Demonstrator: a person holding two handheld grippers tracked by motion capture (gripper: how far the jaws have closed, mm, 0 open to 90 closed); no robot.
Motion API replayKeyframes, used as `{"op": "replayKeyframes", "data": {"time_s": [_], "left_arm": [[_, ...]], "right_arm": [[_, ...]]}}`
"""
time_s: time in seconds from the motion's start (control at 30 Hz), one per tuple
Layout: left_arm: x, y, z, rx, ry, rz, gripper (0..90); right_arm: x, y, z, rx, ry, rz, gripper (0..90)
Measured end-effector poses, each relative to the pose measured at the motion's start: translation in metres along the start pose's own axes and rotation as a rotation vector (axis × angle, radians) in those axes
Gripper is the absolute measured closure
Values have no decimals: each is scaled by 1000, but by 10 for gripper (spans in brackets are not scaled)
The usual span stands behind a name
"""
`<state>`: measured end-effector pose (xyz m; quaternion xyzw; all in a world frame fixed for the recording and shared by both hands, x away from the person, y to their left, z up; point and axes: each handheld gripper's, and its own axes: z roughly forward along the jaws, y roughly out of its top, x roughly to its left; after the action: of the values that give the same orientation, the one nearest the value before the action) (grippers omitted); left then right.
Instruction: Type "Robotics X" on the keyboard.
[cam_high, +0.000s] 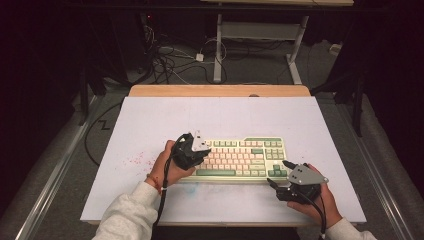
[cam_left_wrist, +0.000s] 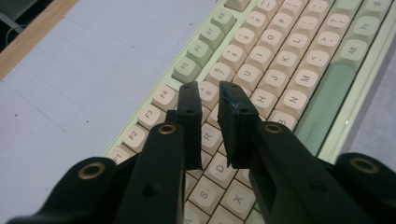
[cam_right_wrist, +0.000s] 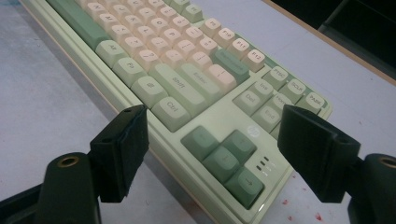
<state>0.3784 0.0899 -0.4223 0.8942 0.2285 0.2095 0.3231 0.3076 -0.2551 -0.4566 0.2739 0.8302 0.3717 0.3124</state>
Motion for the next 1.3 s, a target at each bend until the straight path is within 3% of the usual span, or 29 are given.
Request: {"op": "replayKeyframes", "data": {"time_s": [0.2,0.43,0.83,1.03,1.3], "left_arm": [[-1,-8,-6,-12,32,17,656],[-2,-19,-16,-76,73,23,495],[-5,-41,-28,-128,145,-6,239],[-5,-53,-34,-133,151,-19,199],[-10,-66,-39,-102,180,4,179]], "right_arm": [[-1,1,-1,-5,-1,3,250],[-2,0,-1,-6,0,6,250],[-2,1,-1,-2,0,10,250],[-3,1,-1,-1,-1,13,250],[-4,1,-2,-1,-1,15,251]]}}
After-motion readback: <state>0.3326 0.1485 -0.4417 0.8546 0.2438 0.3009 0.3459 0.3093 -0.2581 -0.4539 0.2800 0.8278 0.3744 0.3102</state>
